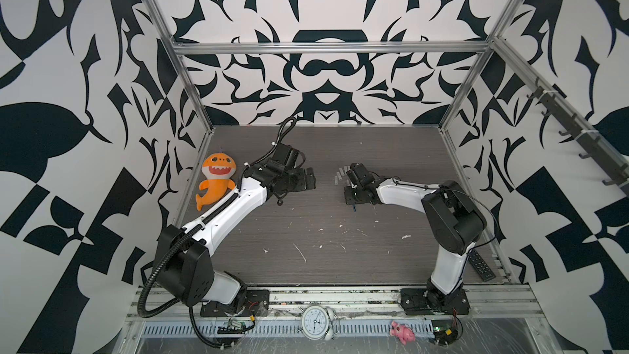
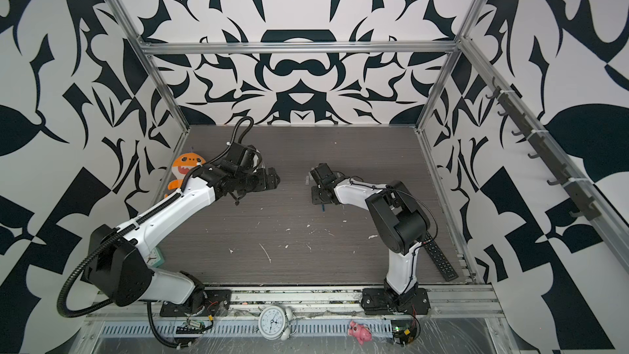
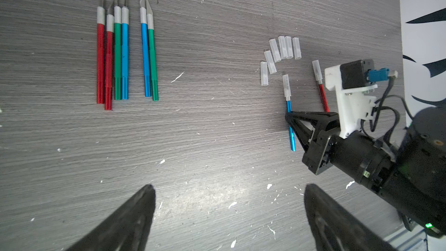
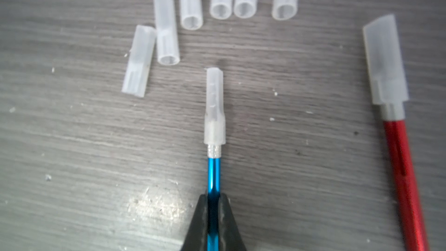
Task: Remove protective caps from carving knives
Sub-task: Pick up the carving knife from the center of the board.
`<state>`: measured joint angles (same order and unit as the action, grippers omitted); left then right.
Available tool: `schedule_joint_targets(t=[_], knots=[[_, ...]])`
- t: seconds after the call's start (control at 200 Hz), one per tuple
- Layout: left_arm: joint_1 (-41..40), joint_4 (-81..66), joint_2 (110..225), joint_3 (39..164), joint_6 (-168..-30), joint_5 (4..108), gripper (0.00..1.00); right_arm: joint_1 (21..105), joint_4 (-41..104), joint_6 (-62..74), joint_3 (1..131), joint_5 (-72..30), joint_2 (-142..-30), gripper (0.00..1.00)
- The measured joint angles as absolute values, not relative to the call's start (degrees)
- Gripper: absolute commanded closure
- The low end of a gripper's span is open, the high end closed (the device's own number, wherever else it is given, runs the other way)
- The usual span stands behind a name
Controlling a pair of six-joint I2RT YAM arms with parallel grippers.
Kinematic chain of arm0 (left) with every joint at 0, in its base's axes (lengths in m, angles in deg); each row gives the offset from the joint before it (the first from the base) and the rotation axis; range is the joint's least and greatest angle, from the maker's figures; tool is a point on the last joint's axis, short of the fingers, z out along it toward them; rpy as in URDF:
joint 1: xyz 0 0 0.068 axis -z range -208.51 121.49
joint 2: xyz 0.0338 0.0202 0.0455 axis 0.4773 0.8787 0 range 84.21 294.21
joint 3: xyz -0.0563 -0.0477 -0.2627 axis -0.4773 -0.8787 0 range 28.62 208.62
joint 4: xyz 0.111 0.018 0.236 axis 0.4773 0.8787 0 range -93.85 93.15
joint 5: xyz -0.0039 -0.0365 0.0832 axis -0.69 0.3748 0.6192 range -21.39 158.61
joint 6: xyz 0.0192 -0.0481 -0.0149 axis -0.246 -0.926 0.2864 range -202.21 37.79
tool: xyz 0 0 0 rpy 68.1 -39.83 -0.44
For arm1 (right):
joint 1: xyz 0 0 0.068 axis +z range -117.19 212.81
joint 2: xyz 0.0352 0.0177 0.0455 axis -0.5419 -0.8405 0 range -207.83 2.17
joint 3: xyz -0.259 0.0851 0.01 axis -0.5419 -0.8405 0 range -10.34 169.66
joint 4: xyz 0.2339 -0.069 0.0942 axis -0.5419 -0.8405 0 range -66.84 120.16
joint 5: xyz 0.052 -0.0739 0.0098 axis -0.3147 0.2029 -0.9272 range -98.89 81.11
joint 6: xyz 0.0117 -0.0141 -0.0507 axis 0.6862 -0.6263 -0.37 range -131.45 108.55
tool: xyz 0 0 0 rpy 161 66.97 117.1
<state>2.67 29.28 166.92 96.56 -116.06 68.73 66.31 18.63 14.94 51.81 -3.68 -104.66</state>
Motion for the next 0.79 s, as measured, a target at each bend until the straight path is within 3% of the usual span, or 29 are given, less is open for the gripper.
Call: schedule_joint_targets(t=[0.29,0.6,0.795], knots=[[2.7,27.2,167.5,95.0,-118.7,66.6,0.01,68.4,14.9,15.0,48.6,-5.6,-100.5,1.00],[3.2,22.8,171.0,94.7,-124.9,60.8,0.00,70.7,14.7,15.1,42.7,-16.9,-86.1,1.00],[5.4,20.1,174.0,94.7,-128.6,58.2,0.03,72.4,16.1,14.9,42.0,-22.3,-83.5,1.00]])
